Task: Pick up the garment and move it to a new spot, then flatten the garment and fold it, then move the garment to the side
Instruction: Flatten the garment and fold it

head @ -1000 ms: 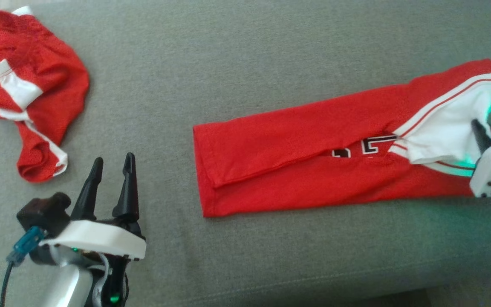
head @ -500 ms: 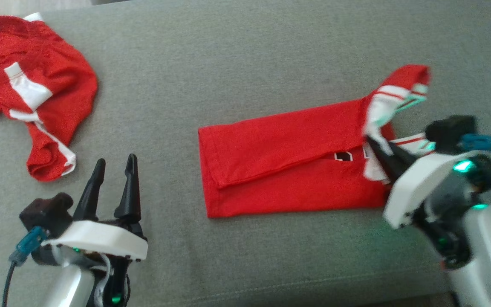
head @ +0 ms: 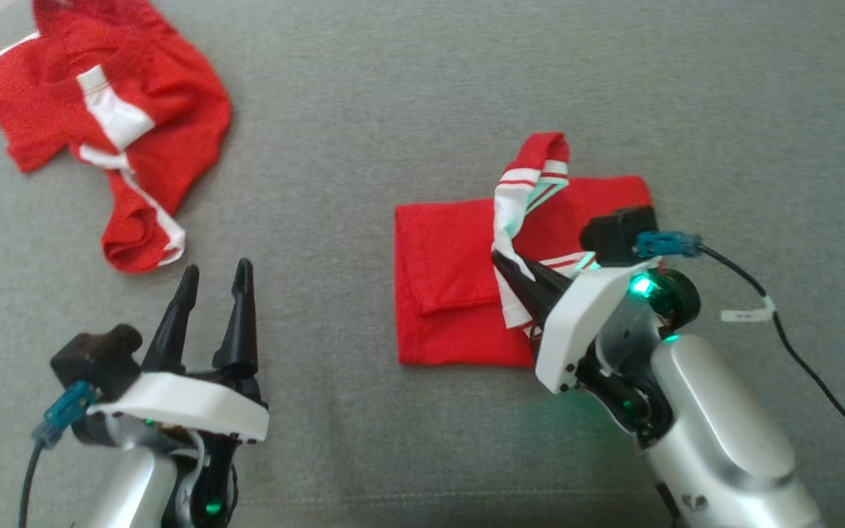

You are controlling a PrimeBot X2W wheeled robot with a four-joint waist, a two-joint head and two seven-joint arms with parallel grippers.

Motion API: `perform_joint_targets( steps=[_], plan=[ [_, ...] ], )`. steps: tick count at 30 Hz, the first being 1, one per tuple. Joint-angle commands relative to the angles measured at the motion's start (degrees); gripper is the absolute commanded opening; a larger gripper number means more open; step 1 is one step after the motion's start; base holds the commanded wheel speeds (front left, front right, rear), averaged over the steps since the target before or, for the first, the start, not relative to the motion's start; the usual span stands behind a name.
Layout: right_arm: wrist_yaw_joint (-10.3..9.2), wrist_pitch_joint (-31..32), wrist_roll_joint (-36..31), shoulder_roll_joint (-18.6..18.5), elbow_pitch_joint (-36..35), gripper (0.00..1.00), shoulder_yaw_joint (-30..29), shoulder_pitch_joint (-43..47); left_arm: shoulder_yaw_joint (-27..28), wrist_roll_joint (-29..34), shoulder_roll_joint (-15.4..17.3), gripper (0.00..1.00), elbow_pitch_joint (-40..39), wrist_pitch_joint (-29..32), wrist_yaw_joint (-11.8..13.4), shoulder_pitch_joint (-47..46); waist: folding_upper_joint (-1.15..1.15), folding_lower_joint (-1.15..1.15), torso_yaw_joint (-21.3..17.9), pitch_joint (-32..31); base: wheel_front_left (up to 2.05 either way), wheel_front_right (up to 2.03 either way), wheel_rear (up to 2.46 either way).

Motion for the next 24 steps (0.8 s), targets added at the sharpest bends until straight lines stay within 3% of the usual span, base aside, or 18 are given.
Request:
perform_joint_targets(
  steps=[1, 4, 5, 6, 8, 16, 24],
  plan=[
    [0.37, -1.3, 0.6, 1.2, 0.1, 0.0, 1.6, -2.4, 2.0, 0.0, 0.3, 1.0, -1.3, -0.5, -0.2, -2.7, 0.0, 0.0, 1.2, 0.4, 0.0, 0.0, 0.0],
    [0.37, -3.3, 1.4, 1.4, 4.3, 0.0, 2.9, -4.1, 1.8, 0.0, 0.0, 1.0, -0.9, -0.7, -0.3, -2.8, 0.0, 0.0, 2.2, 0.5, 0.0, 0.0, 0.0],
    [0.37, -4.1, 2.2, 1.4, 5.3, 0.14, 3.5, -4.6, 1.7, 0.0, -0.1, 1.0, -0.7, -0.7, -0.4, -2.8, 0.0, 0.0, 2.4, 0.5, 0.0, 0.0, 0.0],
    [0.37, -4.7, 3.2, 1.4, 6.2, 0.38, 4.4, -5.0, 1.7, 0.0, -0.1, 1.0, -0.6, -0.8, -0.4, -2.8, 0.0, 0.0, 2.6, 0.4, 0.0, 0.0, 0.0],
    [0.37, -5.9, 5.2, 1.4, 7.5, 1.0, 5.9, -5.7, 1.6, -0.1, -0.2, 1.0, -0.3, -0.9, -0.5, -2.7, 0.0, 0.0, 2.8, 0.1, 0.0, 0.0, 0.0],
    [0.37, -11.5, 10.5, 1.5, 6.5, 1.0, 11.0, -7.3, 1.3, -0.2, -0.3, 1.0, 0.4, -1.0, -0.4, -1.7, 0.0, 0.0, 1.5, -2.0, 0.0, 0.0, 0.0],
    [0.37, -15.3, 11.4, 1.5, 1.0, 1.0, 8.9, -5.9, 0.7, -0.2, -0.2, 1.0, 0.2, -0.7, -0.2, -0.9, 0.0, 0.0, -0.1, -3.5, 0.0, 0.0, 0.0]
  ],
)
